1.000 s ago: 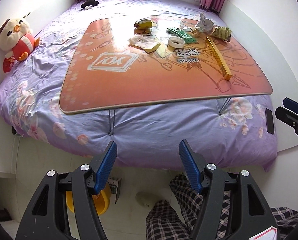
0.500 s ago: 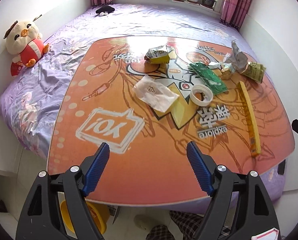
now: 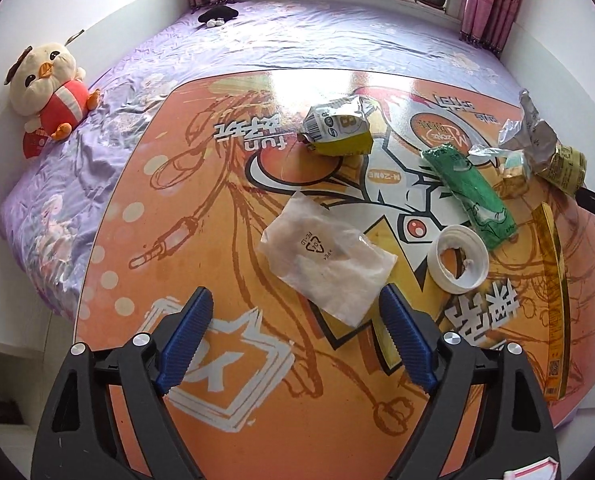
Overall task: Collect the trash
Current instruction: 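Grasp the white tissue with the left tool while the right tool grasps the green-yellow wrapper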
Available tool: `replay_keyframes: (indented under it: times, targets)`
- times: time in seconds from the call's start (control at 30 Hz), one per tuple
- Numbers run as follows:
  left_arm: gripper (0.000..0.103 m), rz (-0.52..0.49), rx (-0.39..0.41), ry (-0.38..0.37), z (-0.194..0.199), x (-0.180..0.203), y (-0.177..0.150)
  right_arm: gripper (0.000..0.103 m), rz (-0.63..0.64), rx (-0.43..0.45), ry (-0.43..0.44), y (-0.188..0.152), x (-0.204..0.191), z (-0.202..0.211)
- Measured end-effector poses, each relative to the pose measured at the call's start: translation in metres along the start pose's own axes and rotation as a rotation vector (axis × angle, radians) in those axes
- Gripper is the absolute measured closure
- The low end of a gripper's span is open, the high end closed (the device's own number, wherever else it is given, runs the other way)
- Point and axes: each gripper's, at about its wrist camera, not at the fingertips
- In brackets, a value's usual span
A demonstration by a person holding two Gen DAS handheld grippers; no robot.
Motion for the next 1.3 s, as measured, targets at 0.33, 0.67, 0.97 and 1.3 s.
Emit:
replay_keyframes:
  times: [0.33,0.67,0.97,1.3]
  targets:
    - [0.014,0.0,0.016,-0.006,-0.015,0.002,0.027,0.015,0.022,-0.006,0.008,0.027,0.01,-0.031]
    - [0.024,0.028,0.029,-0.007,-0.018,0.003,0.032,0.013,0.0,0.041,0.069,0.043,0.015,-0.034]
    - [0.038,0.018,0.042,-0.013,-0.013,0.008,0.031,0.041,0.045,0.009,0.117,0.047,0.015,-0.044]
    - [0.085,0.027,0.038,-0.022,-0.012,0.0,0.033,0.049,0.073,0.011,0.128,0.038,0.007,-0.029]
Point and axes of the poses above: each gripper's, at about its wrist camera, not at the fingertips, and z roughly against the way its jaws point, x to its right, y to its top, and after that the axes turned 12 degrees about y, right-handed
